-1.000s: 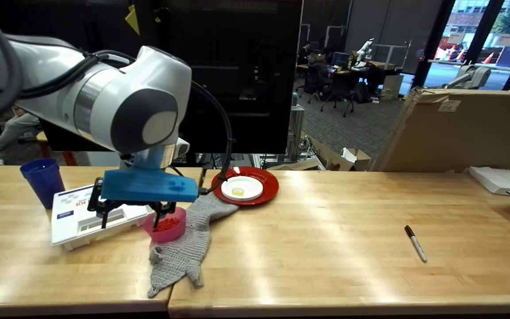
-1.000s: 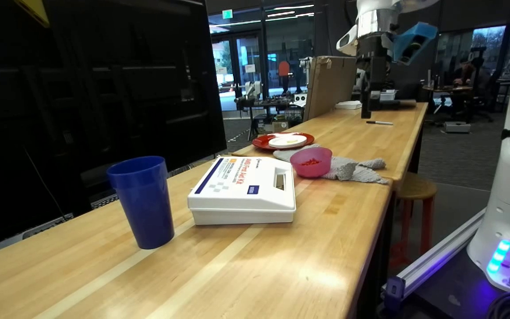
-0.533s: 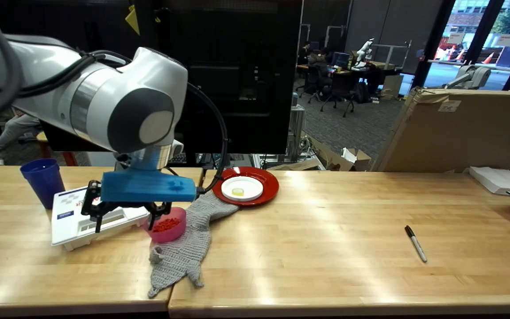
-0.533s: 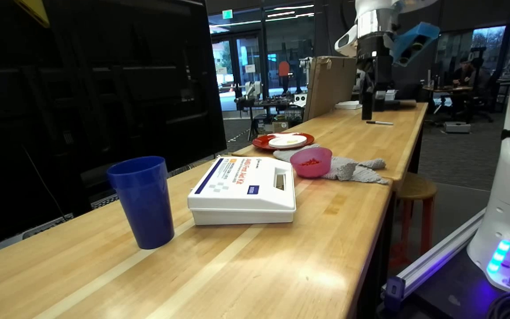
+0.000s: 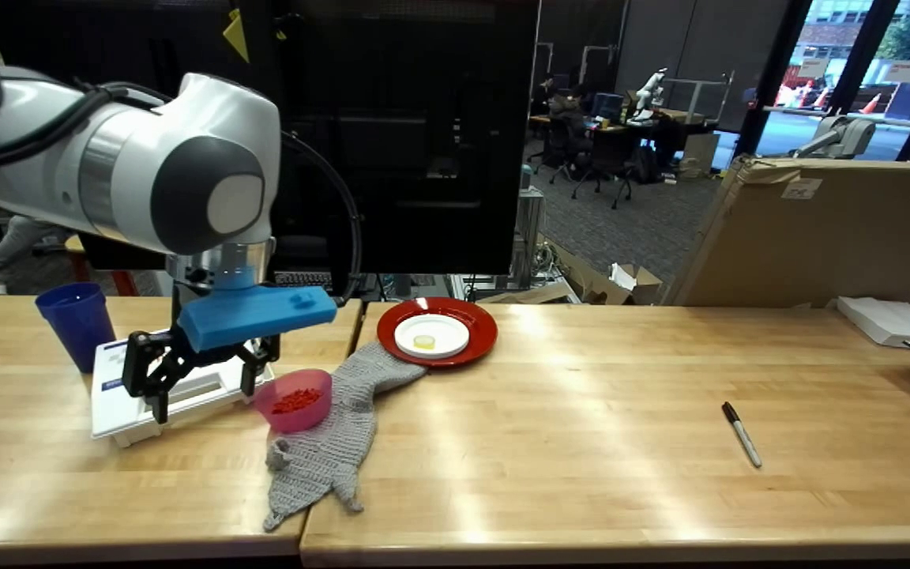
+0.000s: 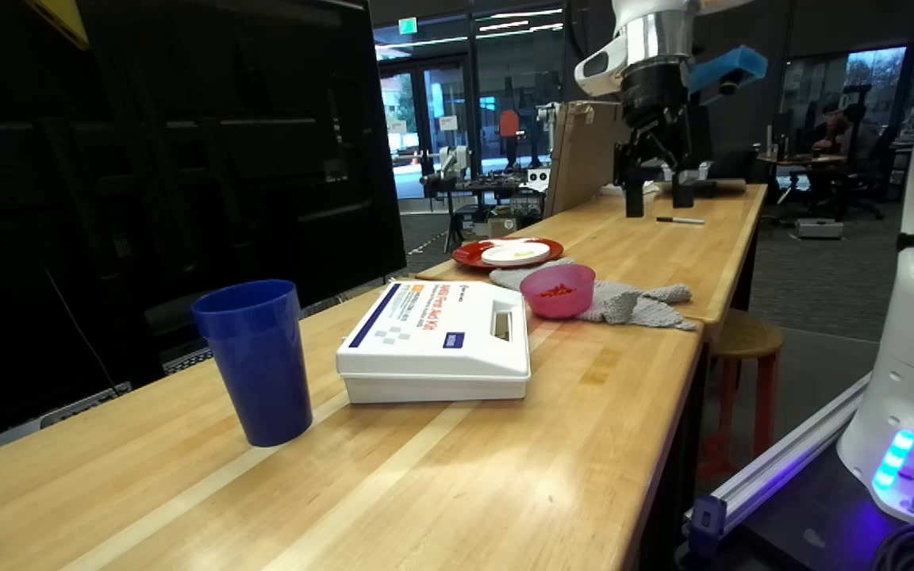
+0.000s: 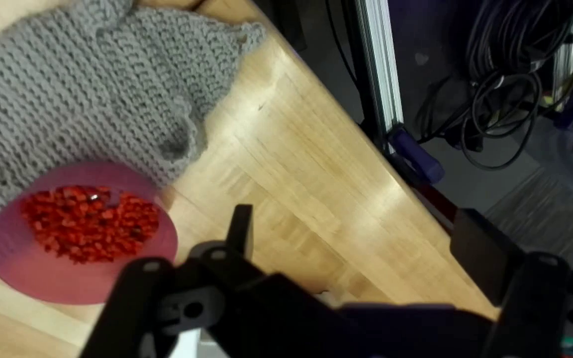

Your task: Remove the lid from the box

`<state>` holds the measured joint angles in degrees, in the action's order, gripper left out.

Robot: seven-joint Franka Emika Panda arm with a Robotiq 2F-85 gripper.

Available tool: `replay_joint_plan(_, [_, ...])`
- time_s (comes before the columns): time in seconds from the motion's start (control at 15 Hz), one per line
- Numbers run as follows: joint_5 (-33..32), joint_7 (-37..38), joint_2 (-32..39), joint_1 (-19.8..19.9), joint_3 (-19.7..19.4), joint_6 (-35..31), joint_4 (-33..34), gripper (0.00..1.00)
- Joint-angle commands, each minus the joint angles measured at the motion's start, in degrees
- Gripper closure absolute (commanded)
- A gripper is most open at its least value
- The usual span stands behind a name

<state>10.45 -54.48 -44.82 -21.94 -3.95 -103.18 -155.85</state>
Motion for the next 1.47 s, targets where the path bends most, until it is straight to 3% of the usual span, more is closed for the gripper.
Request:
replay_joint_plan(0.0, [0.9, -6.7, 4.6, -3.5, 3.4, -2.8, 2.2, 0.0])
replay_joint_plan(0.33, [0.6, -16.9, 10.1, -7.3, 7.0, -8.6, 3.9, 0.0])
replay_joint_plan(0.73, [0.4, -31.1, 17.5, -9.2, 10.5, -17.3, 6.8, 0.0])
replay_joint_plan(1.0, [4.8, -42.1, 20.9, -12.0, 11.3, -18.5, 7.6, 0.0])
replay_joint_plan(1.13, [4.3, -40.2, 20.0, -10.0, 12.6, -18.1, 6.8, 0.0])
replay_joint_plan(1.4, [5.0, -42.4, 21.1, -10.6, 13.1, -17.6, 6.9, 0.0])
